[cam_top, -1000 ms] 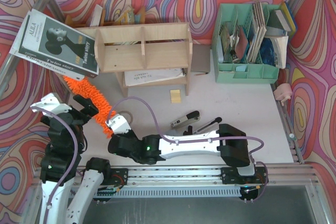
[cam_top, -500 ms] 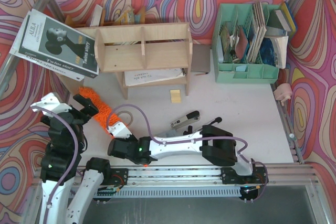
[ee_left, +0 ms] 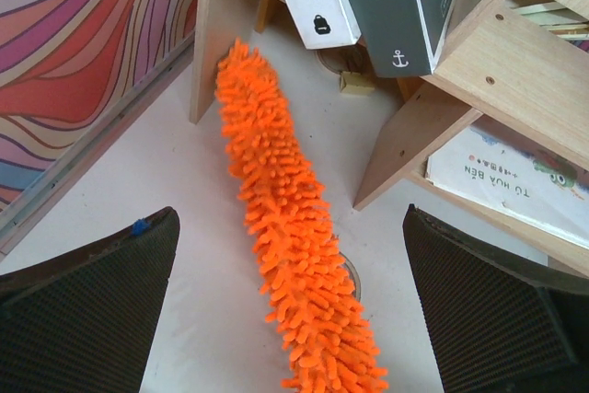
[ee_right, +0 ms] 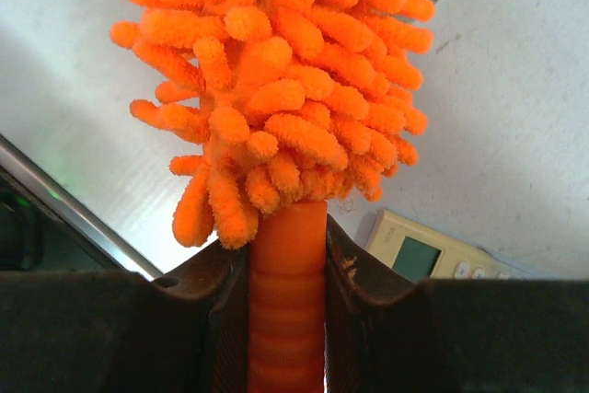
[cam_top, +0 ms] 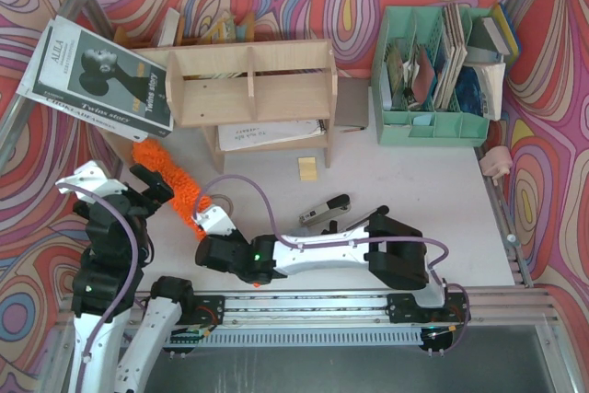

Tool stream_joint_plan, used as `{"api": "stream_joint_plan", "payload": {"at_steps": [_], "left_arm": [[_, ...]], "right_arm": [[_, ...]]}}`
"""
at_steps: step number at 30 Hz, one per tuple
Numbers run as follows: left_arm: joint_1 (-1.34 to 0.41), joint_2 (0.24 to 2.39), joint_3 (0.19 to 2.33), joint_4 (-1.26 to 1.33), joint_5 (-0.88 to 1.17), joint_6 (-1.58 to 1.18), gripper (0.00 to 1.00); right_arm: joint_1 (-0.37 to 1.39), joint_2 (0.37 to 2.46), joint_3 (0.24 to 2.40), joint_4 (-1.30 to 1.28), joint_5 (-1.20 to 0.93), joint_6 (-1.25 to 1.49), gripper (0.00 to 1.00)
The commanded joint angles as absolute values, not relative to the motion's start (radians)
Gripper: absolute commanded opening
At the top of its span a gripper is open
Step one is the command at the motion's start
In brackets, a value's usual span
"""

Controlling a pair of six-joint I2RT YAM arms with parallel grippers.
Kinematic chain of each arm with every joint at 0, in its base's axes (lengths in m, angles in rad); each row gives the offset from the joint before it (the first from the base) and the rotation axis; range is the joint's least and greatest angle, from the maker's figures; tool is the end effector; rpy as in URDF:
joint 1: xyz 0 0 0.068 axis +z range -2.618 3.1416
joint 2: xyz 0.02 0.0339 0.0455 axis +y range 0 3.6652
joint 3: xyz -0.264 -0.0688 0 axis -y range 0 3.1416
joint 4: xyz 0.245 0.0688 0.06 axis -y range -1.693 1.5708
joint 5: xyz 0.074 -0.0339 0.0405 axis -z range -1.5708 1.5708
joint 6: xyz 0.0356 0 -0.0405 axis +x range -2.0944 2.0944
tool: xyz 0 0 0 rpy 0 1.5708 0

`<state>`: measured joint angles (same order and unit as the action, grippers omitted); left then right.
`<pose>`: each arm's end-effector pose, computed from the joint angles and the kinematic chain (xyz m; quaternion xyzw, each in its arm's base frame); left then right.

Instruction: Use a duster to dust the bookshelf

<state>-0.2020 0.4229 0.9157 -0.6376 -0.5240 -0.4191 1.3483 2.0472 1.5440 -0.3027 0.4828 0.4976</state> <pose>0.0726 0.0033 0.3755 -0.2476 0.7079 -0.0065 0.6614 0.1171 0.4428 0.2064 -0.2905 0.8574 0.1551 0.3955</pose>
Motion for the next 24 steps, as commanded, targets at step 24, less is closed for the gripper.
{"api": "stream_joint_plan", "payload": {"at_steps": [24], "left_arm": [[-0.195,0.417,0.904,-0.633,-0.515,-0.425,0.98]], "right_arm": [[1.301,2.225,1.845,-0.422,0.45,0.502,0.0]]}}
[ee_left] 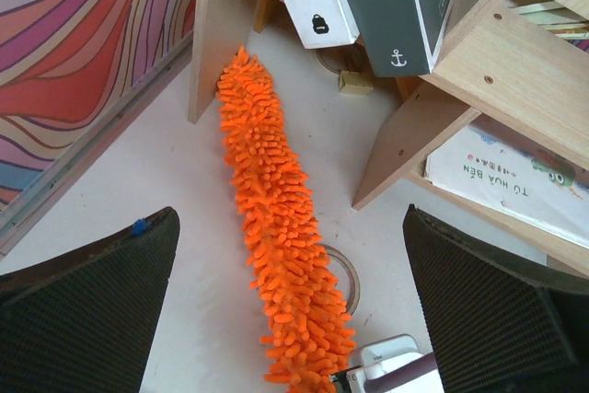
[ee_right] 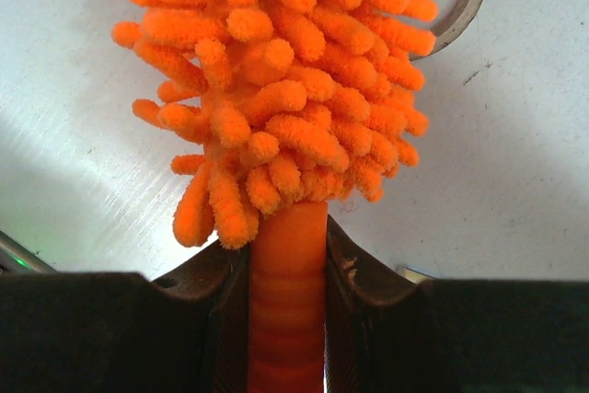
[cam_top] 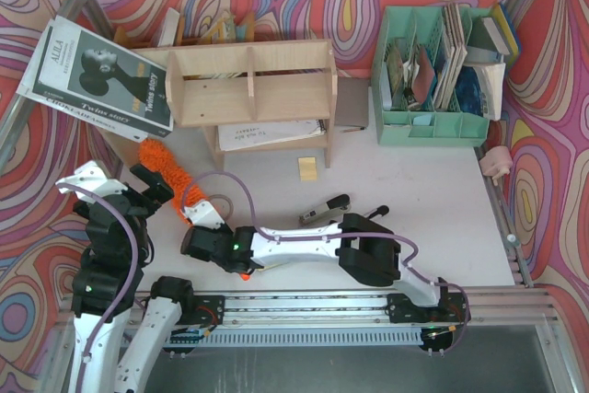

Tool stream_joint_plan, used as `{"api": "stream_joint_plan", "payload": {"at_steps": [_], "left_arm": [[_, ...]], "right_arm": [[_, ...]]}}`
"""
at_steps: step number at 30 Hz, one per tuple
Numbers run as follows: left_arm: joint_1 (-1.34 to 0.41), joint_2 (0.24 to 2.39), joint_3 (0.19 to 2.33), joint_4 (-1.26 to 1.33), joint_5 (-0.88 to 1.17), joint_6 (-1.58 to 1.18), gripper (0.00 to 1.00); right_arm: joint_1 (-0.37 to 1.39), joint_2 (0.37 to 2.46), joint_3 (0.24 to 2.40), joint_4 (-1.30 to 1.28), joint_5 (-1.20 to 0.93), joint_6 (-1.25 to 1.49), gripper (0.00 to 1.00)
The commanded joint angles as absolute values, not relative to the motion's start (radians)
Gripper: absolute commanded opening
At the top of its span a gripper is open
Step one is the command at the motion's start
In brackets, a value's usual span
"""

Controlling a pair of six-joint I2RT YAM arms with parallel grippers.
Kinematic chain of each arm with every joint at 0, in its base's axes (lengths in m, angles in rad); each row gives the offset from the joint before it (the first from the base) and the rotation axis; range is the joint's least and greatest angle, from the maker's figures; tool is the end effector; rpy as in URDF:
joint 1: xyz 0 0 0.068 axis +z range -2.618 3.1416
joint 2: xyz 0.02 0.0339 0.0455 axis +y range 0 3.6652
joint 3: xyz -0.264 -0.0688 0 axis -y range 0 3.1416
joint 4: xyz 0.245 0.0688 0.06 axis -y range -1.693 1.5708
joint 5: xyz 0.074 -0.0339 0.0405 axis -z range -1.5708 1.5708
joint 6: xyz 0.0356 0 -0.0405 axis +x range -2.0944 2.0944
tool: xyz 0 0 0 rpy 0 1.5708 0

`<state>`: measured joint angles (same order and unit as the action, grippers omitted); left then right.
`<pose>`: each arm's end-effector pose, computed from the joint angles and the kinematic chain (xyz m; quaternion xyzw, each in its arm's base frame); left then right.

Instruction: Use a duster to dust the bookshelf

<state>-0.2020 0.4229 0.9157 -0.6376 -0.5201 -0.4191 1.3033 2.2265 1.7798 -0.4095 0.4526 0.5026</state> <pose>0.0726 0.0032 0.3755 -0.2464 0.7084 -0.0080 0.6613 0.1465 0.4755 0.1909 -0.2835 0.8714 0.1374 0.3761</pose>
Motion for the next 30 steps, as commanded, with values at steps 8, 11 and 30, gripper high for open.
{"api": "stream_joint_plan", "payload": {"at_steps": [8,11,30], "left_arm": [[-0.195,0.418,0.905,-0.633,-0.517,-0.425,0.99],[-0.195,0.417,0.904,-0.634,-0.519,-0.425,0.98],[-0.193,0.422,0.905,-0.633,-0.509,-0.425,0.99]], "right_arm": [[1.302,2.012,1.624,-0.241,0.471,0.417,0.0],[1.302,1.944,1.559,-0.263,0.509,0.376,0.0],[1.4,1.776,1.459,-0.256,0.688,0.655,0.0]]}}
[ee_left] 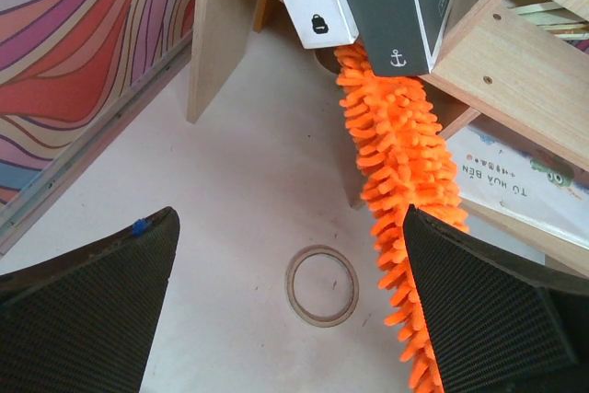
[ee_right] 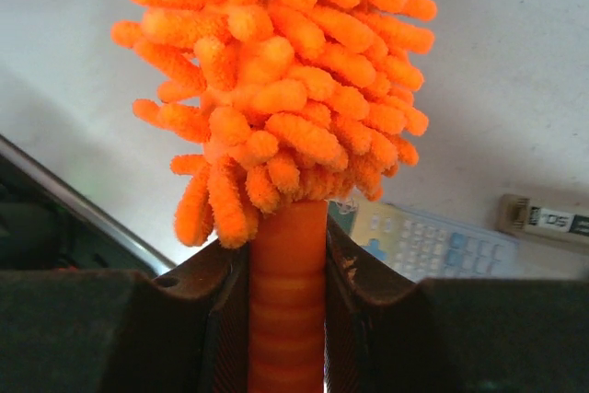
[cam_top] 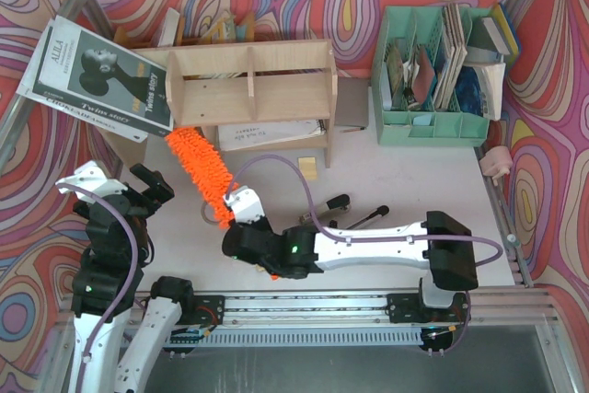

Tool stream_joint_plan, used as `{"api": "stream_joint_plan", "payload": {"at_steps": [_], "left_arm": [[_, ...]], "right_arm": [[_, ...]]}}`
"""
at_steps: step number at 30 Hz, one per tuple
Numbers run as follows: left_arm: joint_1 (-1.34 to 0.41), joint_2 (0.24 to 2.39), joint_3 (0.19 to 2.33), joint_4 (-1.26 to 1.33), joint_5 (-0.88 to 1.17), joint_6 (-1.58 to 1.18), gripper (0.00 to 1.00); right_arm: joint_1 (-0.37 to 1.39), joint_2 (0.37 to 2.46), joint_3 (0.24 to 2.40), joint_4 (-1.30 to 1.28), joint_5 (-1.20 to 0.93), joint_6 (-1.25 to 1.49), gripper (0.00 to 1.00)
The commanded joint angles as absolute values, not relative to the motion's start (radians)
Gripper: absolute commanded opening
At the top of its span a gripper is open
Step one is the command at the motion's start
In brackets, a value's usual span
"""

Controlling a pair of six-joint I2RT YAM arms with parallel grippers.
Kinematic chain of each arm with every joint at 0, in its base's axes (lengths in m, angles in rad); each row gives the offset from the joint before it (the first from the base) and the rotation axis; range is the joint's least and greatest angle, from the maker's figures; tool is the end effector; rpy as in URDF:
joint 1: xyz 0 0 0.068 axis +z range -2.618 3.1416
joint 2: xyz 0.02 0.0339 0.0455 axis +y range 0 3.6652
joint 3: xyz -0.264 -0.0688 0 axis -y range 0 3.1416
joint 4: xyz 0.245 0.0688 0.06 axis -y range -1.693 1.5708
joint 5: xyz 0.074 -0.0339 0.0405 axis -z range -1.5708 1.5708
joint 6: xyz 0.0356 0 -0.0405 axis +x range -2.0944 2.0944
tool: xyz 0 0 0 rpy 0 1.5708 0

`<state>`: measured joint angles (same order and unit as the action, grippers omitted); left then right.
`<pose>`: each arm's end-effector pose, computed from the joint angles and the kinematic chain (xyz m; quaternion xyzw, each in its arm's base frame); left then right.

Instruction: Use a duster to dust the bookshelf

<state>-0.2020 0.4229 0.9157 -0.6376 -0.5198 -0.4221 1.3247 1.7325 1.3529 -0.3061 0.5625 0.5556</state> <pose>0.0726 0.0032 0.3755 -0.2474 0.7081 -0.0091 0.6613 0.1141 0.3764 0.2731 -0.2155 0.8493 0.1844 0.4452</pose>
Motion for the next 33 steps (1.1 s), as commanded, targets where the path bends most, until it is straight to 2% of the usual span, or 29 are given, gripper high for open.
{"api": "stream_joint_plan", "payload": {"at_steps": [1,5,11,15,24,33], "left_arm": [[-0.193,0.422,0.906,-0.634,-0.508,-0.425,0.99],[-0.193,0.416,0.907,-0.637,-0.503,-0.425,0.98],[-0.193,0.391,0.905,-0.636,-0.517,-0.425,0.99],[-0.193,0.394,0.907,-0.636,-0.514,-0.423,0.98],[-0.193,0.388,0.907,-0.638,-0.518,-0.423,0.99],[-0.193,0.395,0.907,-0.638,-0.524,-0.423,0.98]], "right_arm": [[1.417,1.813,1.522,-0.288,0.729,0.673,0.0],[1.439,1.893,1.642,-0.474,0.837,0.821,0.0],[1.439,1.844,1.57,-0.559,0.927,0.99,0.0],[1.434,1.859,1.536,-0.581,0.896,0.991,0.0],[1.398,1.99,1.611,-0.68,0.743,0.927,0.0],[1.392,1.924,1.604,-0.618,0.772,0.845,0.0]]}}
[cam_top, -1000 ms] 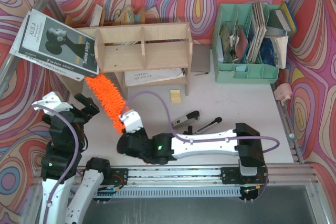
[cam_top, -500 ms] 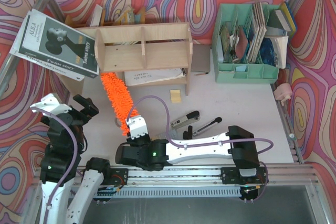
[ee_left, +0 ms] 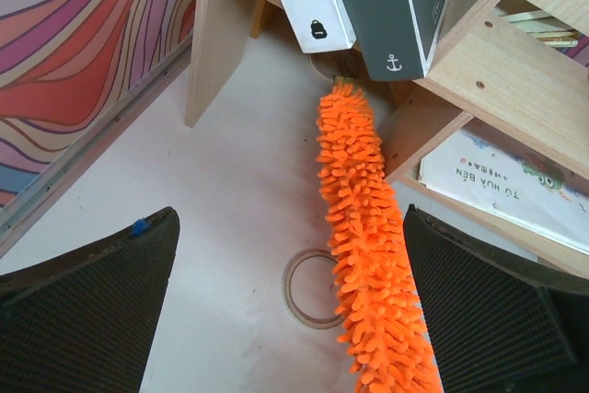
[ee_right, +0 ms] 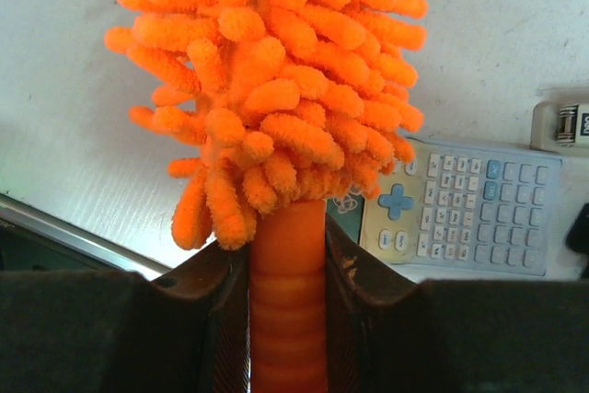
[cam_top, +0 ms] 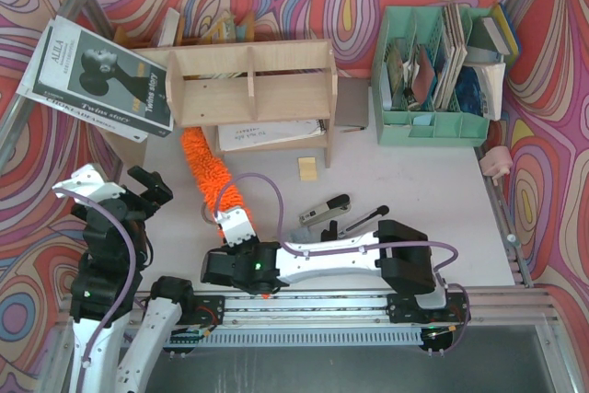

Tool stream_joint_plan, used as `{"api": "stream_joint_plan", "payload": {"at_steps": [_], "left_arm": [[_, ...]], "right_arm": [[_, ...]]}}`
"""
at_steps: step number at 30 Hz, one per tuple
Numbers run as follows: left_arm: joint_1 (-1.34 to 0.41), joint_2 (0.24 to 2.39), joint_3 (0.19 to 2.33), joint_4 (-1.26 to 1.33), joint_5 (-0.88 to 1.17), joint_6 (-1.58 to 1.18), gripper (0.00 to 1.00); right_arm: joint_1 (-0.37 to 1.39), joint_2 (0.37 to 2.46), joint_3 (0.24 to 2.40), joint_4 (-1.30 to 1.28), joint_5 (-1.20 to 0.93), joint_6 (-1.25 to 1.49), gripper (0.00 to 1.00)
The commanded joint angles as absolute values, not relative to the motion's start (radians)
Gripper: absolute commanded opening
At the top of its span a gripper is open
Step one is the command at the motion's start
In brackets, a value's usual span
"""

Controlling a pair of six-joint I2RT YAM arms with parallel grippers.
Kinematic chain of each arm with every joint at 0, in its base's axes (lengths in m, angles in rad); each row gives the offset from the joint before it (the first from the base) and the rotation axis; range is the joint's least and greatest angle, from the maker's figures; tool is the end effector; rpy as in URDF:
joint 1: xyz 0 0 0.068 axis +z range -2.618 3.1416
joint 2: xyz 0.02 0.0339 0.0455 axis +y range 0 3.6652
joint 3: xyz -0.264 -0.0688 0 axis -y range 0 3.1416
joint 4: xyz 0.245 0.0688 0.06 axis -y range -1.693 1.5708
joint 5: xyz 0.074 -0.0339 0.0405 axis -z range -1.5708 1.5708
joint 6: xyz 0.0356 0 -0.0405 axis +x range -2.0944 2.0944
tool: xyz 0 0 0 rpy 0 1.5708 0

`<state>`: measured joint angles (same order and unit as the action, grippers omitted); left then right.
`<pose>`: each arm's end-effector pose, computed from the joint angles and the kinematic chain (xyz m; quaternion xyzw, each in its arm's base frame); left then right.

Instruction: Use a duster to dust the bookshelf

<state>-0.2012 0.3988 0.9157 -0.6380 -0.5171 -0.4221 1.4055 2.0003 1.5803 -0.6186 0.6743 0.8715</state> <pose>0.0665 0.0044 0.3766 -0.2483 0.7006 -0.0144 0.6688 0.0926 0.4203 0.2207 -0.1563 0.9012 0.0916 0.3938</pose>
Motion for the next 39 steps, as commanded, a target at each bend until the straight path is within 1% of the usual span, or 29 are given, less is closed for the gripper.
{"api": "stream_joint_plan", "payload": {"at_steps": [1,6,9,12,19,25,34,39], "left_arm": [[-0.193,0.396,0.907,-0.638,-0.523,-0.423,0.98],[-0.193,0.4,0.907,-0.638,-0.523,-0.423,0.98],[-0.193,0.397,0.907,-0.64,-0.524,-0.423,0.98],[-0.193,0.394,0.907,-0.639,-0.524,-0.423,0.98],[-0.193,0.388,0.906,-0.64,-0.526,-0.423,0.99],[-0.193,0.39,0.907,-0.641,-0.526,-0.423,0.99],[-0.193,0.389,0.907,-0.641,-0.531,-0.423,0.99],[-0.193,0.391,0.907,-0.639,-0.531,-0.423,0.99]], "right_arm": [[1.396,1.9,1.594,-0.591,0.785,0.833,0.0],[1.438,1.805,1.533,-0.479,0.883,0.763,0.0],[1.442,1.804,1.51,-0.501,0.88,0.791,0.0],[1.442,1.837,1.501,-0.524,0.804,0.754,0.0],[1.436,1.91,1.473,-0.594,0.681,0.77,0.0],[1.377,1.958,1.45,-0.602,0.531,0.789,0.0],[1.413,1.827,1.392,-0.436,0.623,0.637,0.0],[1.439,1.784,1.398,-0.429,0.699,0.571,0.0]]}}
